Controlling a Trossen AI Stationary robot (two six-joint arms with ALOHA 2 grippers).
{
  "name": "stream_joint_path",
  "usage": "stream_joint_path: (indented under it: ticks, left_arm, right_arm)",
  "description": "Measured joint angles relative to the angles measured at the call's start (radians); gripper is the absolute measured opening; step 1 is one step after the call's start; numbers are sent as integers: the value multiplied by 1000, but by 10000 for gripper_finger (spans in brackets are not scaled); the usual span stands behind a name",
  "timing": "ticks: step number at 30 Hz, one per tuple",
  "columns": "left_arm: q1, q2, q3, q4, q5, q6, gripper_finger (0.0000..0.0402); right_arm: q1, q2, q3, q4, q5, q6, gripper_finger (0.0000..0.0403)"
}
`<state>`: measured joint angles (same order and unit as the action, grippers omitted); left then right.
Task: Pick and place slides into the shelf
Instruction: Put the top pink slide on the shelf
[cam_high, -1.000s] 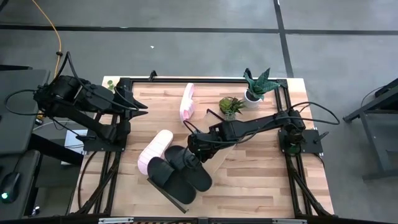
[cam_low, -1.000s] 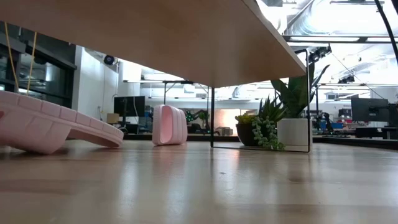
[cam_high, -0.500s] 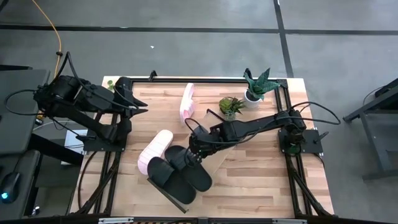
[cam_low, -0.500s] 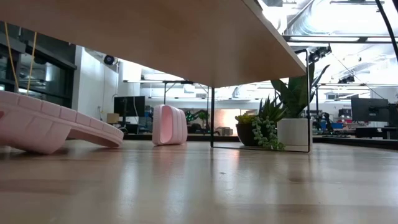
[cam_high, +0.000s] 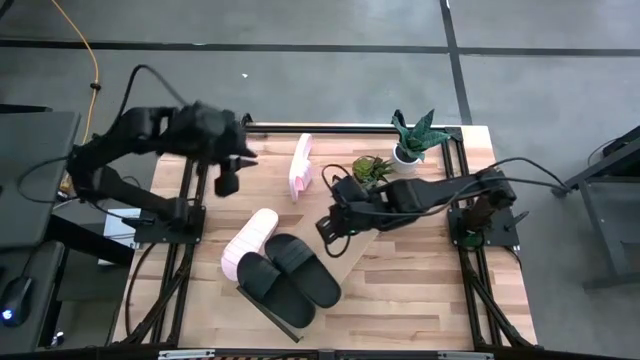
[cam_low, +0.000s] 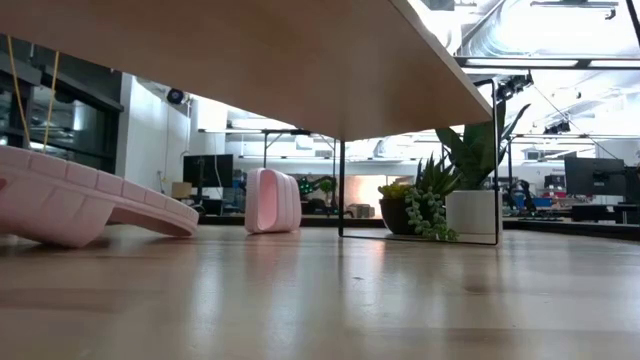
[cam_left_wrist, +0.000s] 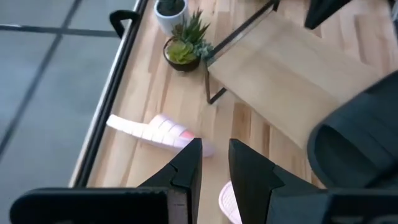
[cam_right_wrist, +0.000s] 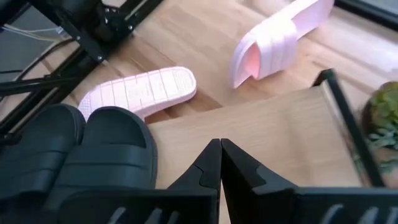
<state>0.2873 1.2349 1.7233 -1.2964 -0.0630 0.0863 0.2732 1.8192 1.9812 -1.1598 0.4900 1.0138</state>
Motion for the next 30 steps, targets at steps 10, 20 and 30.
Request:
stream_joint_path:
  ticks: [10,20,30]
  left_arm:
    - [399,190,0,48,449,99,69]
    - [439,366,0,102,439,119,69]
    - [431,475,0,143,459,40,69]
  right_arm:
    - [61,-21,0,-129,25,40,1]
    - [155,-21,0,-414,53,179,1]
    - [167,-81,0,-411,60,104,1]
